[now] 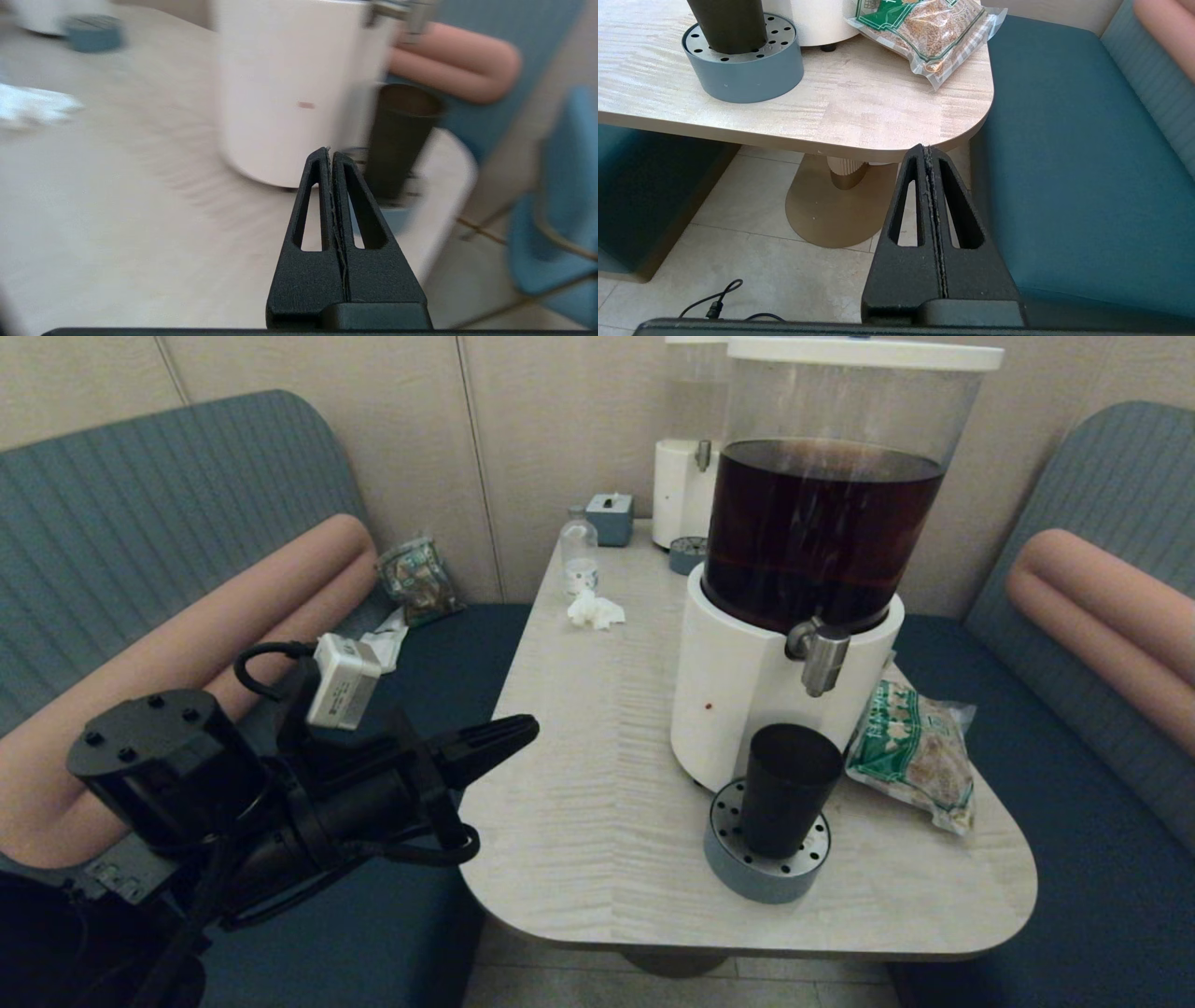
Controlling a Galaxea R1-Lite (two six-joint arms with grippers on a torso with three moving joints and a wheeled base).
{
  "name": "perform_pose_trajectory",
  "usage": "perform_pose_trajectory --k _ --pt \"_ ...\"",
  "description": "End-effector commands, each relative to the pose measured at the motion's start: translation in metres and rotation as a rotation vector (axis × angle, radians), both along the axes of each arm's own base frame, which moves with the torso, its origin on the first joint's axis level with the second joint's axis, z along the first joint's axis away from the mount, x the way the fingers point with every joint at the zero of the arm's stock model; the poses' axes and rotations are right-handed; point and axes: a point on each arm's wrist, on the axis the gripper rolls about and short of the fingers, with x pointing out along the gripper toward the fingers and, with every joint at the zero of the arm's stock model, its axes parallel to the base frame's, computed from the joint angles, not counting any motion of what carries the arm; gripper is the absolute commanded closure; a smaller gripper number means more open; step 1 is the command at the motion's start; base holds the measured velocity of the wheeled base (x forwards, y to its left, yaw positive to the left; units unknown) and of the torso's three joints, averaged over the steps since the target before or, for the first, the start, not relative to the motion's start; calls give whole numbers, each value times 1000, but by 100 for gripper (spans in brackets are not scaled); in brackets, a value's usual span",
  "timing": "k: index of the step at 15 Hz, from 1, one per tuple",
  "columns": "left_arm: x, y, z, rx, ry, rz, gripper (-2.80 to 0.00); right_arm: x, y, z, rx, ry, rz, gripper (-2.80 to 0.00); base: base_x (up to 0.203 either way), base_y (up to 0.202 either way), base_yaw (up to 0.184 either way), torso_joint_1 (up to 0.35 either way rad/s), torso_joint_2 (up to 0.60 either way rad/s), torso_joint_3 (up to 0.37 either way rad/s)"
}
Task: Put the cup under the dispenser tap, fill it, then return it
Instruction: Place the cup next to the water dispenser
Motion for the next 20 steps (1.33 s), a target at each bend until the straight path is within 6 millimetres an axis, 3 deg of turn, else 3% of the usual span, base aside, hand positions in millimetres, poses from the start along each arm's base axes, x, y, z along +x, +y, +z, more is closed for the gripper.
perform_pose_trajectory --k 1,4,9,13,14,15,20 --pt "22 14 5 2 -48 49 0 0 0 0 0 2 2 0 0 0 0 0 0 0" --pt "34 26 11 33 -108 43 0 0 0 0 -1 2 1 0 0 0 0 0 0 0" --pt "43 19 -8 147 -84 -104 0 0 0 0 -1 2 1 0 0 0 0 0 0 0" --pt "53 16 -16 174 -88 -115 0 0 0 0 -1 2 1 0 0 0 0 0 0 0" --pt "53 15 -17 176 -87 -115 -225 0 0 0 0 2 2 0 0 0 0 0 0 0" --pt "54 15 -18 178 -88 -113 -280 0 0 0 -1 2 1 0 0 0 0 0 0 0" --pt "57 14 -21 174 -76 -119 -280 0 0 0 -1 2 1 0 0 0 0 0 0 0"
